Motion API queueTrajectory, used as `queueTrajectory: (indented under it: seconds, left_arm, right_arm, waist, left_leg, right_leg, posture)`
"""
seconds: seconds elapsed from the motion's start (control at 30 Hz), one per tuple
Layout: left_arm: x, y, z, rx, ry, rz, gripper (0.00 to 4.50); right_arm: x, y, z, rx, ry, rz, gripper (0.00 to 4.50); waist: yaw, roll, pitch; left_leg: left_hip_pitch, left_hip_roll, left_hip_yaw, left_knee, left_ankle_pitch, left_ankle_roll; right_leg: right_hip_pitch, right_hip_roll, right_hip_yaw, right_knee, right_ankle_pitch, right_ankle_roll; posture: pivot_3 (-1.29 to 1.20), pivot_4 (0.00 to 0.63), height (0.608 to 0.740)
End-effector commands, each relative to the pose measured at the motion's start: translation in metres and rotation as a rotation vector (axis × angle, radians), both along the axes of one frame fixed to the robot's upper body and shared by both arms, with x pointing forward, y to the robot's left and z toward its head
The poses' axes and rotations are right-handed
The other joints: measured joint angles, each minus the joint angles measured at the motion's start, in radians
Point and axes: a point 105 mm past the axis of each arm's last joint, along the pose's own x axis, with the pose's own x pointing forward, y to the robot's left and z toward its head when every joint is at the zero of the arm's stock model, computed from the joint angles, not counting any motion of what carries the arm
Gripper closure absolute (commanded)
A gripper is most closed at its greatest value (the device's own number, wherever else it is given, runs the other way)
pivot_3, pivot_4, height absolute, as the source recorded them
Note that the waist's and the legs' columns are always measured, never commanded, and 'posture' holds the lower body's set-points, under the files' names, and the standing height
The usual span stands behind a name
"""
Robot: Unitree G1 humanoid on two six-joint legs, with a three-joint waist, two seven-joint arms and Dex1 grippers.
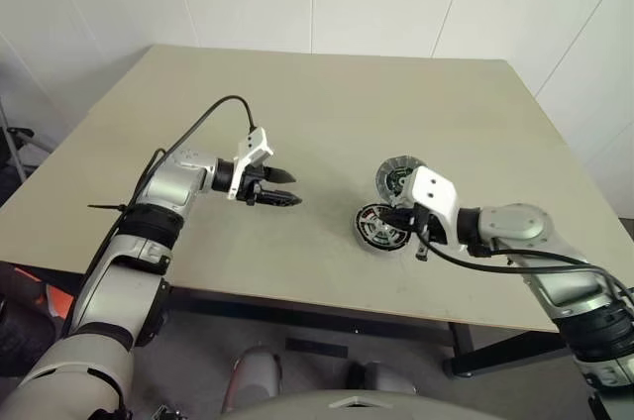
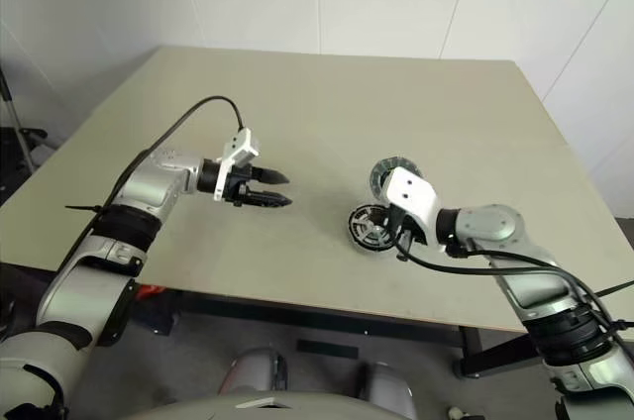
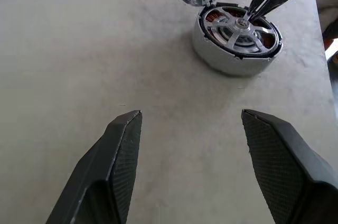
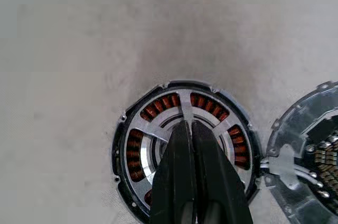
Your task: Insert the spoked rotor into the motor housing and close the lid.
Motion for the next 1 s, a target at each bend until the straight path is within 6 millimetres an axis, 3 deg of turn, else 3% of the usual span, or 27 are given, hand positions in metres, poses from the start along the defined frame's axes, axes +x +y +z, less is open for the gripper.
queueTrajectory:
  seconds: [0.03, 0.13, 0.23, 0.33, 0.47, 0.6, 0.77, 1.0]
  left_arm:
    - [0.001, -0.006, 0.018, -0.037, -0.061, -0.018, 1.33]
    - [-0.001, -0.005, 0.019, -0.061, -0.04, 0.007, 1.31]
    - [0.0, -0.005, 0.022, -0.081, -0.024, 0.033, 1.31]
    - [0.001, -0.005, 0.024, -0.089, -0.02, 0.047, 1.31]
    - [0.001, -0.004, 0.024, -0.091, -0.014, 0.061, 1.31]
    - [0.002, -0.005, 0.022, -0.091, -0.008, 0.068, 1.31]
    - [0.002, -0.006, 0.022, -0.096, 0.001, 0.072, 1.31]
    - [0.001, -0.007, 0.021, -0.101, 0.008, 0.072, 1.31]
  right_arm:
    - [0.01, 0.001, 0.01, 0.008, -0.085, 0.004, 4.5]
    - [0.019, 0.003, 0.025, 0.091, -0.103, -0.032, 3.87]
    - [0.018, 0.0, 0.024, 0.117, -0.045, -0.043, 2.9]
    - [0.016, 0.0, 0.025, 0.126, -0.034, -0.038, 2.9]
    - [0.022, 0.005, 0.043, 0.27, -0.032, -0.082, 2.9]
    - [0.021, 0.005, 0.035, 0.248, -0.024, -0.087, 2.9]
    - [0.023, 0.007, 0.04, 0.283, -0.028, -0.095, 4.47]
    - [0.023, 0.006, 0.033, 0.256, -0.008, -0.109, 4.47]
  waist:
    - [-0.002, 0.0, 0.0]
    - [-0.01, 0.0, 0.0]
    - [-0.017, 0.0, 0.0]
    - [-0.024, 0.0, 0.0]
    - [-0.026, 0.0, 0.0]
    - [-0.026, 0.0, 0.0]
    - [-0.025, 0.0, 0.0]
    - [-0.025, 0.0, 0.0]
  left_leg:
    - [0.0, 0.0, 0.0, 0.0, 0.0, 0.0]
    - [0.002, 0.0, 0.0, 0.0, 0.0, 0.0]
    - [0.003, 0.0, 0.0, 0.0, 0.0, 0.0]
    - [0.003, 0.0, 0.0, 0.0, 0.0, 0.0]
    - [0.003, 0.0, 0.0, 0.0, 0.002, 0.002]
    - [0.003, 0.0, 0.0, 0.001, 0.002, 0.002]
    - [0.003, 0.0, 0.0, 0.001, 0.002, 0.002]
    - [0.003, 0.0, 0.0, 0.001, 0.002, 0.002]
  right_leg:
    - [0.0, 0.0, 0.0, 0.0, 0.0, 0.0]
    - [0.001, 0.0, 0.0, 0.001, 0.0, 0.0]
    - [0.001, 0.0, 0.0, 0.003, 0.0, -0.001]
    - [0.001, 0.0, 0.001, 0.003, 0.0, -0.001]
    - [0.001, 0.0, 0.001, 0.003, 0.001, -0.001]
    - [0.001, 0.0, 0.001, 0.003, 0.001, -0.001]
    - [0.001, 0.0, 0.001, 0.004, 0.001, -0.001]
    - [0.001, 0.0, 0.001, 0.004, 0.001, -0.002]
  posture:
    - [0.0, 0.0, 0.74]
    - [0.0, 0.0, 0.74]
    - [0.0, 0.0, 0.74]
    - [0.0, 0.0, 0.74]
    - [0.0, 0.0, 0.74]
    - [0.0, 0.0, 0.74]
    - [0.0, 0.0, 0.74]
    - [0.0, 0.0, 0.74]
